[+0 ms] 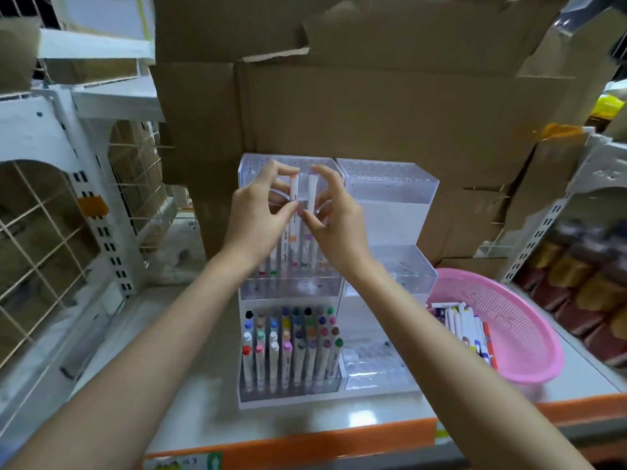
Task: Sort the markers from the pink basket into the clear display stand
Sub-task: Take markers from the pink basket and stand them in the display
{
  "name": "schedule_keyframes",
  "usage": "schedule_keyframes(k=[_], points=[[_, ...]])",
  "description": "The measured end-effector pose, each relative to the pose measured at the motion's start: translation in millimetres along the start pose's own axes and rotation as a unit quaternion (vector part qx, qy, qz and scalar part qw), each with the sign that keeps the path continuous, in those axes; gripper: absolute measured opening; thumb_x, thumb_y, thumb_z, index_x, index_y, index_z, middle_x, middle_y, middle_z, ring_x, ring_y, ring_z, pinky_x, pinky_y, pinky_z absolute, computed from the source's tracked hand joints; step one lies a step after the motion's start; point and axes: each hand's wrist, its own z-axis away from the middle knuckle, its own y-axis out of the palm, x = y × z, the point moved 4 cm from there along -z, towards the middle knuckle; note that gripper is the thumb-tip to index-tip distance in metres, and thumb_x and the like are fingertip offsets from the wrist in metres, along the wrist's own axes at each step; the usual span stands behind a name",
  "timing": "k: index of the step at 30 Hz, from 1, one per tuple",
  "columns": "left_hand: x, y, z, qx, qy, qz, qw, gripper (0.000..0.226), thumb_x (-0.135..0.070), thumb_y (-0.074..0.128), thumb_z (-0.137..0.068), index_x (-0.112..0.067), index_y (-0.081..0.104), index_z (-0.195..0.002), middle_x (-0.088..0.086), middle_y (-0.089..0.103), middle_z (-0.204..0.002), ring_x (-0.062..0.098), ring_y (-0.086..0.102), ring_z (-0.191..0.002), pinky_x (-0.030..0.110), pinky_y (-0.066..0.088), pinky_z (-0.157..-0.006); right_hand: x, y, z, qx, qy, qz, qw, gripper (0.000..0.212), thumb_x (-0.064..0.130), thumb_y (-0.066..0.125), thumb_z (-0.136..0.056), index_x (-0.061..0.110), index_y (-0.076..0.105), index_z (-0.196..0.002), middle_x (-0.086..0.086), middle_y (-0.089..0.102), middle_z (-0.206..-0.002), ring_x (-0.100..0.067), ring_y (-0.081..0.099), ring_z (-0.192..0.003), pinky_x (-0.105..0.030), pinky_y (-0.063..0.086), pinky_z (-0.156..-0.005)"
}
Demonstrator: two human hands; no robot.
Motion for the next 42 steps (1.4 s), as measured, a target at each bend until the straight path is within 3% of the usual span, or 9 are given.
schedule_keyframes(k=[5, 9, 16, 24, 30, 36, 39, 42], points=[[7, 2, 2, 0.009, 0.003, -0.002, 1.0, 0.035, -0.01, 0.074, -0.081, -0.019, 0.057, -0.111, -0.007, 0.065, -0.084, -0.007, 0.062, -0.077, 0.004, 0.048, -0.072, -2, 0, 2, -0.012, -0.01, -0.001, 1.0, 0.056, 0.011, 0.072, -0.083, 0.02, 0.047, -0.133, -0.003, 0.053, -0.074, -0.016, 0.054, -0.061, -0.025, 0.047, -0.057], [8, 5, 4, 0.015, 0.021, -0.026, 0.999, 0.031, -0.011, 0.074, -0.081, -0.017, 0.059, -0.108, -0.004, 0.067, -0.084, 0.001, 0.064, -0.078, 0.011, 0.05, -0.075, -5, 0, 4, -0.012, -0.013, 0.01, 1.0, 0.058, 0.01, 0.073, -0.082, 0.019, 0.047, -0.133, 0.0, 0.052, -0.075, -0.014, 0.054, -0.061, -0.023, 0.047, -0.057], [8, 8, 6, 0.023, 0.034, -0.061, 0.997, 0.026, -0.01, 0.075, -0.08, -0.013, 0.061, -0.102, -0.004, 0.064, -0.084, 0.006, 0.062, -0.077, 0.007, 0.046, -0.07, -8, 1, 7, -0.004, -0.014, 0.019, 1.0, 0.059, 0.007, 0.071, -0.083, 0.02, 0.046, -0.135, 0.004, 0.052, -0.077, -0.007, 0.053, -0.061, -0.018, 0.045, -0.06], [8, 4, 0, 0.021, 0.036, -0.081, 0.996, 0.018, -0.013, 0.073, -0.081, -0.013, 0.063, -0.097, -0.005, 0.064, -0.077, 0.01, 0.061, -0.072, 0.018, 0.048, -0.069, -5, 0, 11, -0.009, -0.016, 0.022, 1.0, 0.056, 0.01, 0.071, -0.084, 0.02, 0.046, -0.133, 0.006, 0.053, -0.074, -0.013, 0.056, -0.061, -0.025, 0.048, -0.058], [14, 9, 3, 0.044, 0.035, -0.081, 0.995, 0.014, -0.014, 0.072, -0.083, -0.012, 0.063, -0.094, -0.001, 0.068, -0.08, 0.011, 0.064, -0.075, 0.012, 0.044, -0.066, -6, 1, 12, -0.005, -0.01, 0.019, 1.0, 0.057, 0.007, 0.07, -0.083, 0.02, 0.046, -0.133, 0.005, 0.053, -0.076, -0.014, 0.056, -0.063, -0.028, 0.05, -0.059], [19, 16, 14, 0.059, 0.082, -0.13, 0.986, 0.016, -0.016, 0.075, -0.079, -0.013, 0.061, -0.088, 0.003, 0.067, -0.085, 0.018, 0.061, -0.081, 0.035, 0.051, -0.073, -8, -1, 14, -0.004, -0.002, 0.016, 1.0, 0.059, 0.008, 0.068, -0.085, 0.023, 0.044, -0.136, 0.006, 0.053, -0.079, -0.013, 0.057, -0.064, -0.027, 0.051, -0.06], [20, 18, 17, 0.055, 0.113, -0.171, 0.977, 0.015, -0.017, 0.075, -0.078, -0.013, 0.062, -0.085, 0.001, 0.066, -0.084, 0.021, 0.06, -0.083, 0.034, 0.041, -0.081, -7, 0, 15, -0.01, -0.001, 0.009, 1.0, 0.059, 0.005, 0.065, -0.085, 0.025, 0.042, -0.136, 0.002, 0.054, -0.083, -0.016, 0.057, -0.063, -0.036, 0.052, -0.061], [20, 17, 18, 0.042, 0.128, -0.191, 0.972, 0.016, -0.017, 0.076, -0.077, -0.012, 0.063, -0.085, 0.001, 0.066, -0.085, 0.022, 0.059, -0.086, 0.035, 0.039, -0.081, -7, 0, 16, -0.011, 0.0, 0.009, 1.0, 0.058, 0.005, 0.065, -0.086, 0.025, 0.042, -0.135, 0.002, 0.054, -0.084, -0.015, 0.058, -0.063, -0.037, 0.053, -0.061]])
